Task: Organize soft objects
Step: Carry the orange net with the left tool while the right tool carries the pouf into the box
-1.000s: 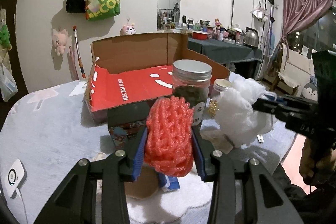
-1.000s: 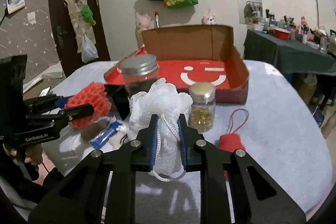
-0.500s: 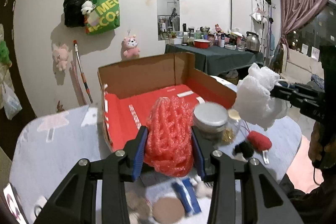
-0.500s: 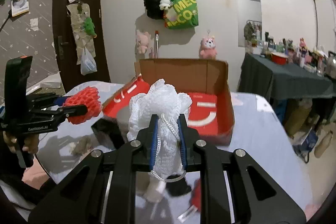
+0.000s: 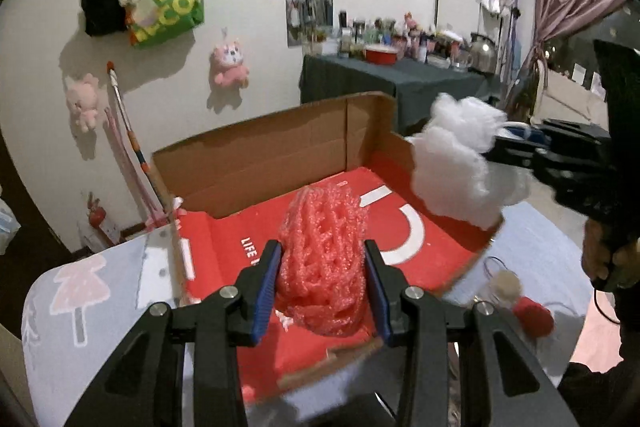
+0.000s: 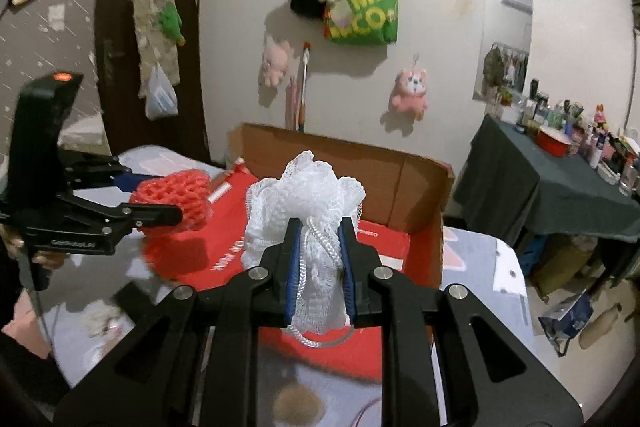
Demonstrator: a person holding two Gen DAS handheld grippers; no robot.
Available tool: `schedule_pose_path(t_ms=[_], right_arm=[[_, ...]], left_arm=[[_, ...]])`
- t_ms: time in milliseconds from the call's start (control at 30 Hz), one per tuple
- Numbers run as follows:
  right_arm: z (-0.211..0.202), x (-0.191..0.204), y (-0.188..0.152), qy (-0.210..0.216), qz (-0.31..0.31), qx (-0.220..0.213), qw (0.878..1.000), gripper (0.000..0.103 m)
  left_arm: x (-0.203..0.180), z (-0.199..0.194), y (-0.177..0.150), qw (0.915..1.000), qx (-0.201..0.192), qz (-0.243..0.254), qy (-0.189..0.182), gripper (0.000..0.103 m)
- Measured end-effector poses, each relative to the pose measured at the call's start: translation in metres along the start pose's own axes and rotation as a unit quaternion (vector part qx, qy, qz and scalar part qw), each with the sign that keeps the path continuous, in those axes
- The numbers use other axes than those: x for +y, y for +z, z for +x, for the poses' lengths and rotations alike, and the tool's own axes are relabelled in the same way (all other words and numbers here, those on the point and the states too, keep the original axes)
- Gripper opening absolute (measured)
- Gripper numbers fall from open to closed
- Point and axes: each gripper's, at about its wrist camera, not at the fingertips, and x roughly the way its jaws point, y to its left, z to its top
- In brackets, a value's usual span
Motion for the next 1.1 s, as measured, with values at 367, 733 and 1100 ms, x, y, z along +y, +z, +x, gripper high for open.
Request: schedule_pose_path(t_ms=[367, 733, 1100], right_arm=[[0.162, -0.038, 0.021, -0.005, 0.021, 0.126, 0.992, 0.017], [0.227, -0.051, 0.013, -0.009, 0.043, 0.187, 0.981, 0.018], [0.233, -0.055, 0.011, -0.004, 0.045, 0.202, 0.978, 0.027]], left_arm=[[0.017, 0.114, 0.032, 0.9973, 0.072, 0.011, -0.001, 0.043], [0.038, 0.178, 0.024, 0.9919, 0.126, -0.002, 0.017, 0.045], [0.043, 0.173, 0.02, 0.9923, 0.122, -0.011, 0.02, 0.047]])
